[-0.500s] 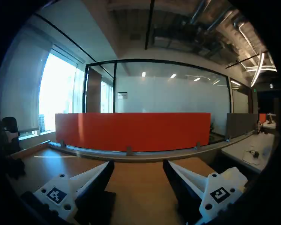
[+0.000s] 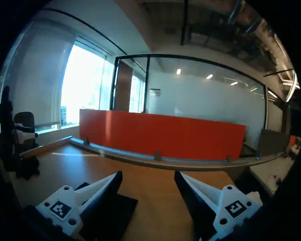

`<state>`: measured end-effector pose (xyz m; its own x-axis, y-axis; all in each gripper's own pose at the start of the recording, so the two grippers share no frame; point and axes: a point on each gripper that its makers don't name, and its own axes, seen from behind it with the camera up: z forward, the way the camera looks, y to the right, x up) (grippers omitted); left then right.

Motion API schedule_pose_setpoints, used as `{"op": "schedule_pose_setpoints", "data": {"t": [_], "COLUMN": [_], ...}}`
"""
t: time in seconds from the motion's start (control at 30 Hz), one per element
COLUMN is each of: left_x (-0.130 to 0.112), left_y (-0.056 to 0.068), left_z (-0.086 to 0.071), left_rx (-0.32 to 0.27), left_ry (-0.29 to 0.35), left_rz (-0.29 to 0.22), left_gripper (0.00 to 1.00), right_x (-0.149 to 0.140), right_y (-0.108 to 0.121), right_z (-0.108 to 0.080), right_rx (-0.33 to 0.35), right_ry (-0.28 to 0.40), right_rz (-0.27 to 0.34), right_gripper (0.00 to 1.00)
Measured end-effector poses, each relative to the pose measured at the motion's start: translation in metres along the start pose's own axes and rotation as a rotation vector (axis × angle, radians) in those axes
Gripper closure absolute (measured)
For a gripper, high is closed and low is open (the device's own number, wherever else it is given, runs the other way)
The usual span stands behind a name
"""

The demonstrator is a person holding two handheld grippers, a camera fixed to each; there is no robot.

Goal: Fold towel

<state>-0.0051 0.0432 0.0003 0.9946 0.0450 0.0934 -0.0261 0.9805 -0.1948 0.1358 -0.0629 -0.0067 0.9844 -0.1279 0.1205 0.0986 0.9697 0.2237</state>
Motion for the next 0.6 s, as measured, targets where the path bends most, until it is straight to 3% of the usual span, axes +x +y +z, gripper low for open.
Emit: {"op": "schedule_pose_setpoints", "data": {"t": [0.1,0.3,0.6], "left_x": [0.001,-0.012,-0.055], "left_y": [0.015,0.032,0.056], "left_z": [-0.001,-0.002,-0.005], "left_rx": [-0.064,-0.133,-0.222], "left_ry": [-0.020,-0.068,-0.160], "left_rz": [0.007,0.031,0.083], "left_gripper": [0.00,0.00,0.00], "right_x": [0.002,-0.005,-0.051], "right_y": [-0.010,-0.024,-0.048], "right_z": [-0.001,-0.001,-0.003], "right_rx": [0.040,0.111,0.216], "right_ry": [-0.022,-0.067,-0.184], "right_rz": [-0.013,-0.031,-0.097], "right_gripper": [0.00,0.00,0.00]}}
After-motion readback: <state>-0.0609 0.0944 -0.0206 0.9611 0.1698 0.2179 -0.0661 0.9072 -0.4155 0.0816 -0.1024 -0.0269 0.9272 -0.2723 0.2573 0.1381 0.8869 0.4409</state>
